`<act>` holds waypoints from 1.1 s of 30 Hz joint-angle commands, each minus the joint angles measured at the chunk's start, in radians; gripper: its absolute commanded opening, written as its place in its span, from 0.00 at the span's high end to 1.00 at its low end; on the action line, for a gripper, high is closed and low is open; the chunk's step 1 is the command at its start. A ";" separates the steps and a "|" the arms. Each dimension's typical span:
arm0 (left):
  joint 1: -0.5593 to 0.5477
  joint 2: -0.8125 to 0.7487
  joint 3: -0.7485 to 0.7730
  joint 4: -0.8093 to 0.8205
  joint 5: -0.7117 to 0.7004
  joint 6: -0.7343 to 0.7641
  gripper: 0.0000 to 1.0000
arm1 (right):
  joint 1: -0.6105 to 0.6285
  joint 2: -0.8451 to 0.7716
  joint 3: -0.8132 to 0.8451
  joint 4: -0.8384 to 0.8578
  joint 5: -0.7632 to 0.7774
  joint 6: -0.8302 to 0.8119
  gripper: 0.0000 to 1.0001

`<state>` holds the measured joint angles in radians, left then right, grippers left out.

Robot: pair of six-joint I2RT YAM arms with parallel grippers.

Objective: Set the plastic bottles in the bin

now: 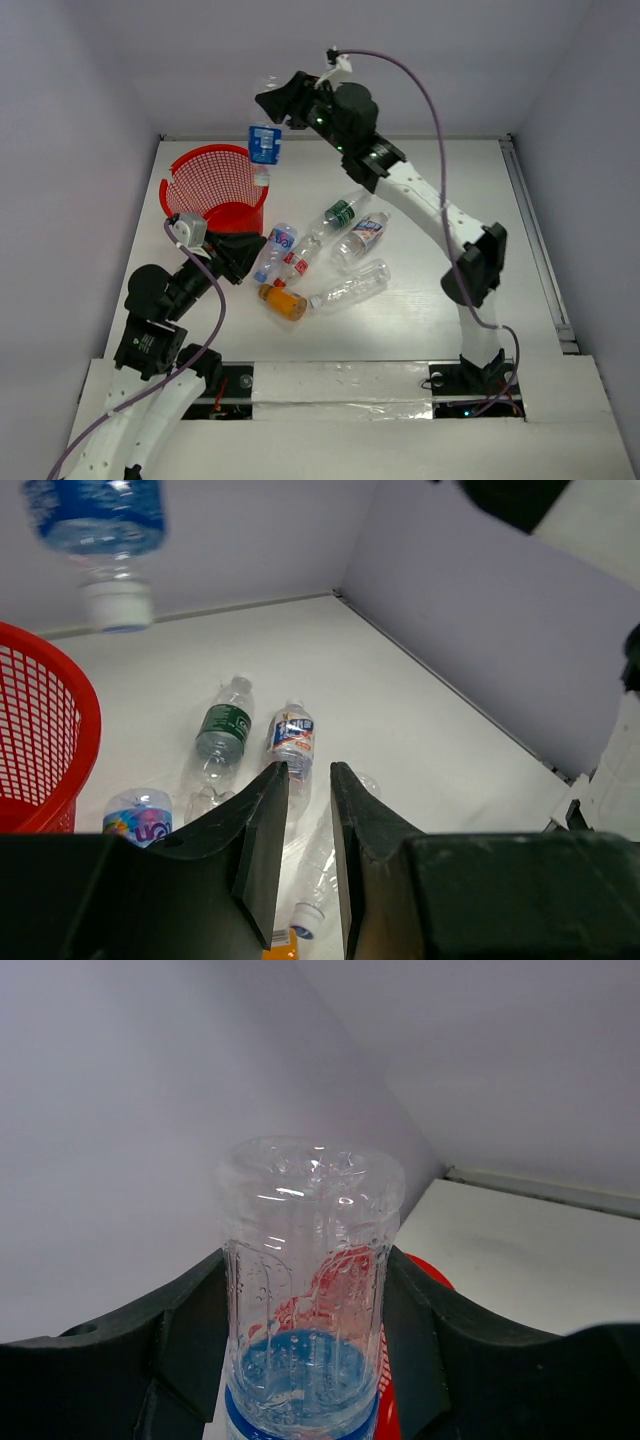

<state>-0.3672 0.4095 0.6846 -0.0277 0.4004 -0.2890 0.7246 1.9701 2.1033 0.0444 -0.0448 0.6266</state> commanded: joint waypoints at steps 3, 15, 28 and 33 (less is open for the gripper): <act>-0.004 -0.017 0.006 0.035 -0.015 0.021 0.79 | 0.062 0.206 0.260 0.109 0.068 0.015 0.57; -0.004 -0.003 -0.003 0.054 0.025 0.021 0.75 | 0.090 0.323 0.274 0.092 0.069 -0.027 0.39; -0.004 0.074 -0.026 0.130 0.064 -0.005 0.50 | 0.090 -0.045 -0.084 0.149 0.147 -0.185 0.29; -0.097 0.207 0.001 0.152 0.000 -0.068 0.64 | 0.030 -0.417 -0.503 0.233 0.229 -0.188 0.82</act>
<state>-0.4026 0.5522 0.6670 0.0612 0.4278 -0.3149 0.7940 1.7401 1.7325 0.1497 0.1055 0.4698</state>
